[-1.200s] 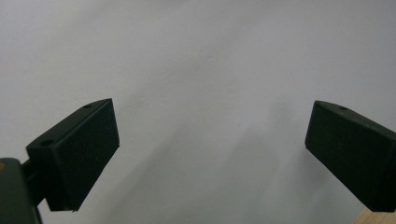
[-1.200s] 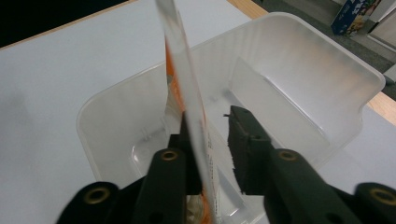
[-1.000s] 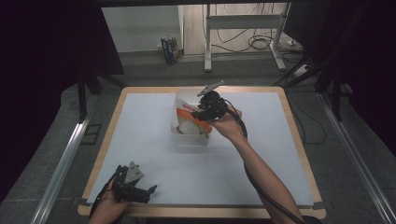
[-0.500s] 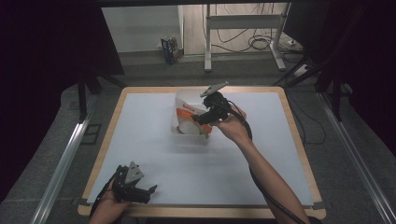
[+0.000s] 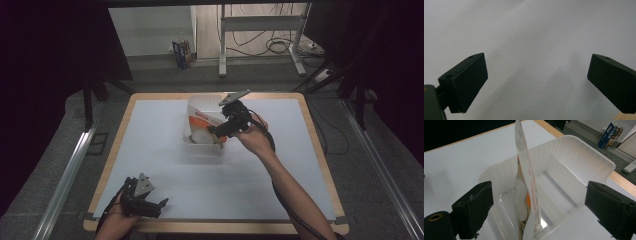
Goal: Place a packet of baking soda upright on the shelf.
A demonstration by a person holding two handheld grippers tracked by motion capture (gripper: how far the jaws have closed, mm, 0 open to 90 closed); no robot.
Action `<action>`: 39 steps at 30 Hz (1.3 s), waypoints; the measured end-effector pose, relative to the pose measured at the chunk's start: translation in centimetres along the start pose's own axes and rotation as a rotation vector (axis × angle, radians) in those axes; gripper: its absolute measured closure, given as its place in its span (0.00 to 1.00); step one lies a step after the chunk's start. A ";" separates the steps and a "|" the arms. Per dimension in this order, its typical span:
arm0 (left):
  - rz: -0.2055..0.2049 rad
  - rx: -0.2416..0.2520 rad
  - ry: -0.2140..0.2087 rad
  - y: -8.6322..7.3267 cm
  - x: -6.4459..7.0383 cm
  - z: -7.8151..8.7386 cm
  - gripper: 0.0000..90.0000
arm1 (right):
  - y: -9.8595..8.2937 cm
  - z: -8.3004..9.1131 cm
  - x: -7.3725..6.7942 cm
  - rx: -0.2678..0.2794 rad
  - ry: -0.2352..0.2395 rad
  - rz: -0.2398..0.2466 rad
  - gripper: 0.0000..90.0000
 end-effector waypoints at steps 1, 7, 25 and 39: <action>0.000 0.000 0.000 0.0 0.0 0.0 0.03 | -0.1 0.1 0.0 -0.001 0.003 -0.001 0.07; -0.002 -0.001 0.001 0.0 0.0 0.0 0.03 | -0.4 0.3 -0.1 -0.008 0.006 -0.001 0.05; 0.002 0.000 0.001 0.0 0.0 0.0 0.03 | -2.5 1.2 0.0 -0.018 0.000 -0.007 0.04; -0.002 -0.004 0.004 0.0 0.1 0.0 0.03 | -4.9 2.3 -0.3 -0.018 -0.007 0.005 0.04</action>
Point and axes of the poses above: each handheld gripper's, and its own axes: z roughly backward along the jaws, y roughly out of its top, x roughly to its right, the point moved 6 cm from there along -z, roughly forward along the jaws, and after that the axes turned 5 degrees about x, right-handed, at the moved point
